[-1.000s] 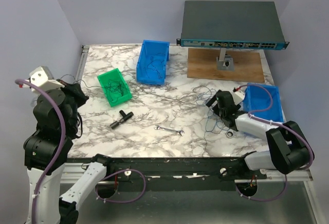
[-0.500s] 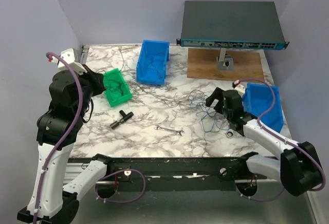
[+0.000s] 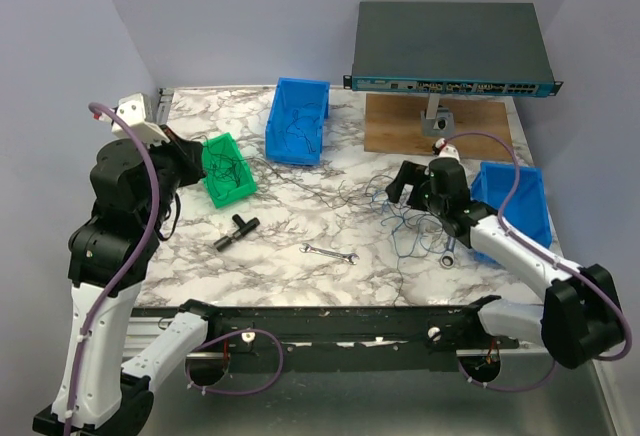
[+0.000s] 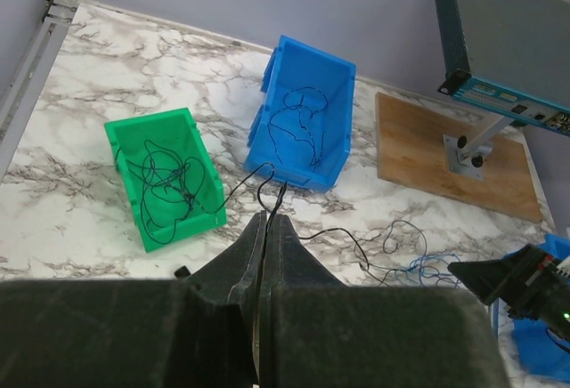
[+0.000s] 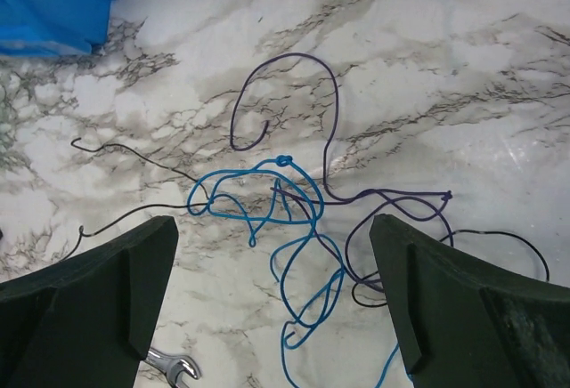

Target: Untangle the cables

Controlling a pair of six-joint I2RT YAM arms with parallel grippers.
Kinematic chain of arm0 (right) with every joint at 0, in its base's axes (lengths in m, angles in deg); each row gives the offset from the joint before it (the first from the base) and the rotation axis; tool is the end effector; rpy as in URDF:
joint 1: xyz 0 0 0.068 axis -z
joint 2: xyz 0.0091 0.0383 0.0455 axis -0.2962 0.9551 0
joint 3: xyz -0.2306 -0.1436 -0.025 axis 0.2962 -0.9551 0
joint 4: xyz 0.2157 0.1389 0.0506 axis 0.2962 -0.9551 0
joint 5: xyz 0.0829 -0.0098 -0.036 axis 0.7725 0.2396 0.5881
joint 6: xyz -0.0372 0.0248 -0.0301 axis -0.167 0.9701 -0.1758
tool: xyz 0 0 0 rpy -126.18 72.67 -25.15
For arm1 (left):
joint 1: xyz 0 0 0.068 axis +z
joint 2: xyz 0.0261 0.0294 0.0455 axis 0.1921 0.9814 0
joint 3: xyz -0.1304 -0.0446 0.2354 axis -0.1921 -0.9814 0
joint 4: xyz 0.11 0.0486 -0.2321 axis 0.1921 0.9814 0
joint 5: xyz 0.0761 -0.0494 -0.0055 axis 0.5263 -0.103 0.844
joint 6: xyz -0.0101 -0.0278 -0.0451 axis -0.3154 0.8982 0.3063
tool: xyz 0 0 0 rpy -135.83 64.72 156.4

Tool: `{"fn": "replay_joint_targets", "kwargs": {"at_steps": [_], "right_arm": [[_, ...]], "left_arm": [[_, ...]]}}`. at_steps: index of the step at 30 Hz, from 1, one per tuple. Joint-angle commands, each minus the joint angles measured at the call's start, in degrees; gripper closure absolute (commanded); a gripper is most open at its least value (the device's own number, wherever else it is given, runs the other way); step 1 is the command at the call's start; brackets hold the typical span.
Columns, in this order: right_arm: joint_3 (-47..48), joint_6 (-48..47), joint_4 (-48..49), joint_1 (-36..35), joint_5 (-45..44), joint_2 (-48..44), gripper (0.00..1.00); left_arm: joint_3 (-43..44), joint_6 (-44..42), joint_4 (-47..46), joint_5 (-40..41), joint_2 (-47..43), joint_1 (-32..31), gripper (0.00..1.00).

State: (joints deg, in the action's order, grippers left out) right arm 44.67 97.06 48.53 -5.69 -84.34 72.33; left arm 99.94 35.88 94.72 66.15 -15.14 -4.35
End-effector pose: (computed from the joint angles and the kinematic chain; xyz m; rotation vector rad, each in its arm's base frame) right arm 0.2324 0.0935 0.2267 0.1972 2.1625 0.4031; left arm 0.1157 -0.0249 0.4744 -0.3113 1.7643 -0.3571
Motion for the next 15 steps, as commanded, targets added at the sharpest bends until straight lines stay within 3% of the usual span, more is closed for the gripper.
{"fn": "replay_joint_targets", "kwargs": {"at_steps": [1, 4, 8, 10, 11, 12, 15], "right_arm": [[3.2, -0.7, -1.8, -0.4, 4.7, 6.5, 0.0], [3.1, 2.2, -0.4, -0.8, 4.7, 10.0, 0.04], [0.6, 3.4, 0.2, -0.9, -1.2, 12.0, 0.34], [-1.2, 3.5, 0.9, -0.8, -3.2, 11.6, 0.65], [-1.9, 4.2, 1.0, -0.8, -4.8, 11.1, 0.89], [-2.5, 5.4, 0.8, -0.8, -7.3, 10.3, 0.99], [-4.1, 10.0, -0.9, -0.2, -16.3, 7.2, 0.99]], "left_arm": [[2.0, -1.2, -0.1, -0.2, -0.8, 0.3, 1.0], [2.2, -1.2, 0.0, -0.1, -1.0, 0.3, 1.0], [3.6, -2.1, 1.3, 3.1, -1.1, 0.3, 1.0], [5.0, -3.0, 3.1, 8.3, -1.1, 0.3, 1.0], [6.2, -2.1, 5.1, 13.7, -0.8, 0.3, 1.0], [7.4, -0.5, 7.2, 19.3, -0.7, 0.3, 1.0], [8.4, 1.1, 9.1, 31.5, -2.1, 0.4, 1.0]]}}
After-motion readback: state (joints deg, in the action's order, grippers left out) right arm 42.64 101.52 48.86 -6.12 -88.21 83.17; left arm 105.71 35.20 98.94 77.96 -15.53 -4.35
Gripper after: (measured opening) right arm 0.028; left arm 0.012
